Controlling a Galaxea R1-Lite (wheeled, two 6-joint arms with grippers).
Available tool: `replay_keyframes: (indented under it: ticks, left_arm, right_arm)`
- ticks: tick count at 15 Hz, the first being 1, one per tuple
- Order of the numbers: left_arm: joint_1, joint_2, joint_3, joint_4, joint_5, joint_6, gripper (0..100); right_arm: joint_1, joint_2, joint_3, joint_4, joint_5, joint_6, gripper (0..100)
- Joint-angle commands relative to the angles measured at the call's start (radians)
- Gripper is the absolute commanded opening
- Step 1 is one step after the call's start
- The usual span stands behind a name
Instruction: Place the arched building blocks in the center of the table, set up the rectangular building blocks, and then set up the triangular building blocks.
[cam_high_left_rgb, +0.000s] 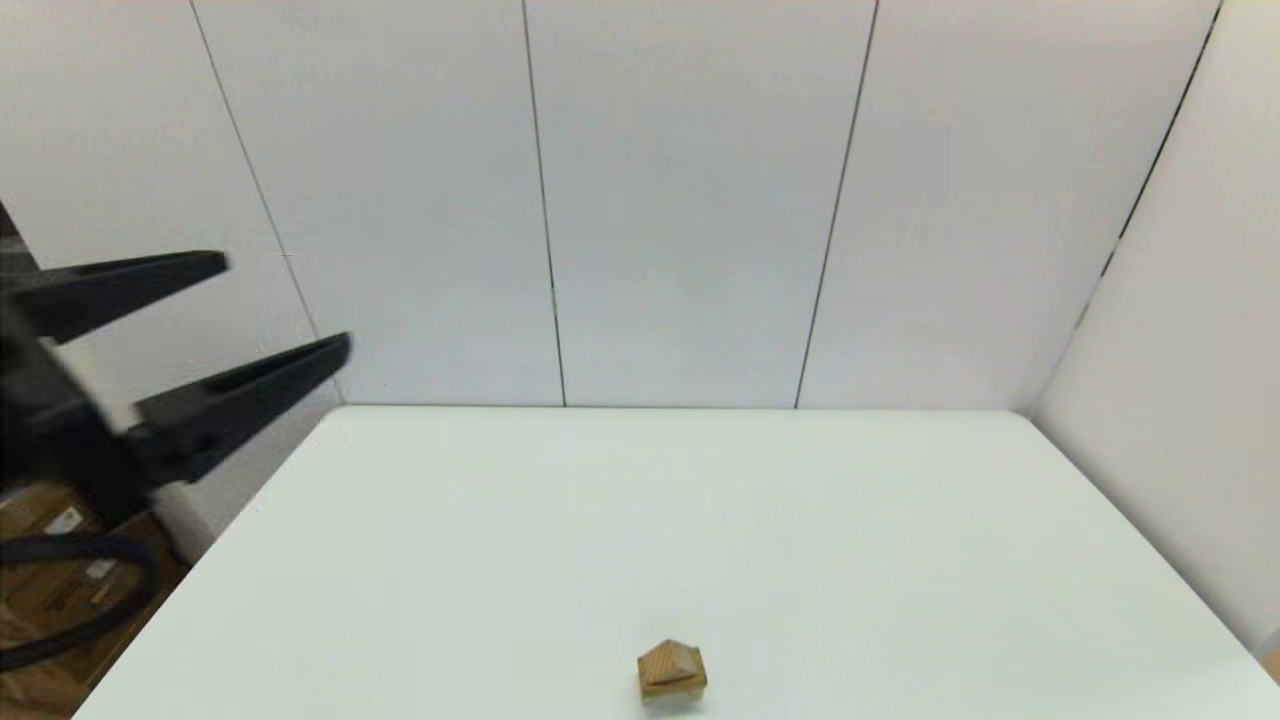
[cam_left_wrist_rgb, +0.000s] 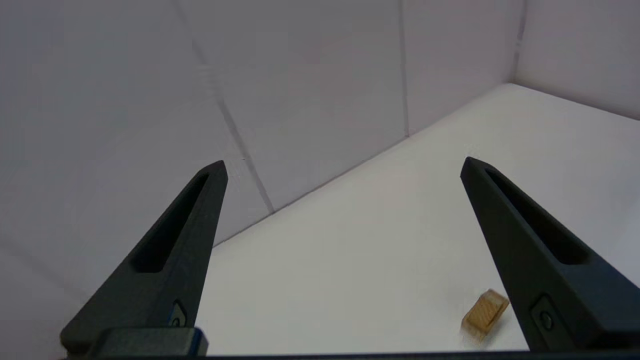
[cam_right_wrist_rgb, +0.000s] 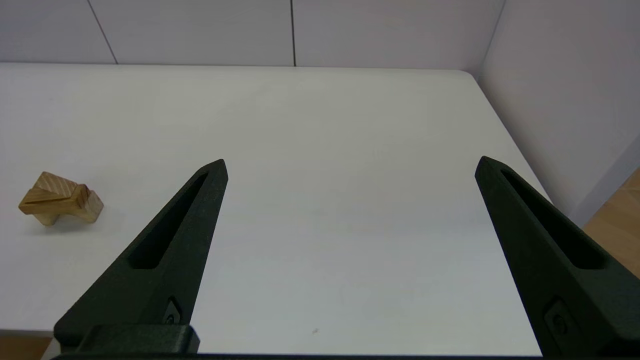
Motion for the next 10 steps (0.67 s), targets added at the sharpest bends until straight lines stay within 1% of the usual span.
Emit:
replay_keyframes:
  ticks: [1,5,8,10]
  left_arm:
    - [0.208,-0.468,0.009,0.396,0.177,0.004,100]
    - [0.461,-0.655,0.038,0.551,0.171,0.004,100]
    - [0.49,-0.787,0.111,0.556,0.171,0.01,100]
    - [0.512,-0.89,0.2,0.556,0.169,0.011,100]
  right_arm:
    - [0.0,0.001,0.0,0.0,0.0,-0.001,100]
    - [0.0,0.001,0.0,0.0,0.0,-0.001,100]
    - [0.0,0.001,0.0,0.0,0.0,-0.001,100]
    - [0.0,0.001,0.0,0.0,0.0,-0.001,100]
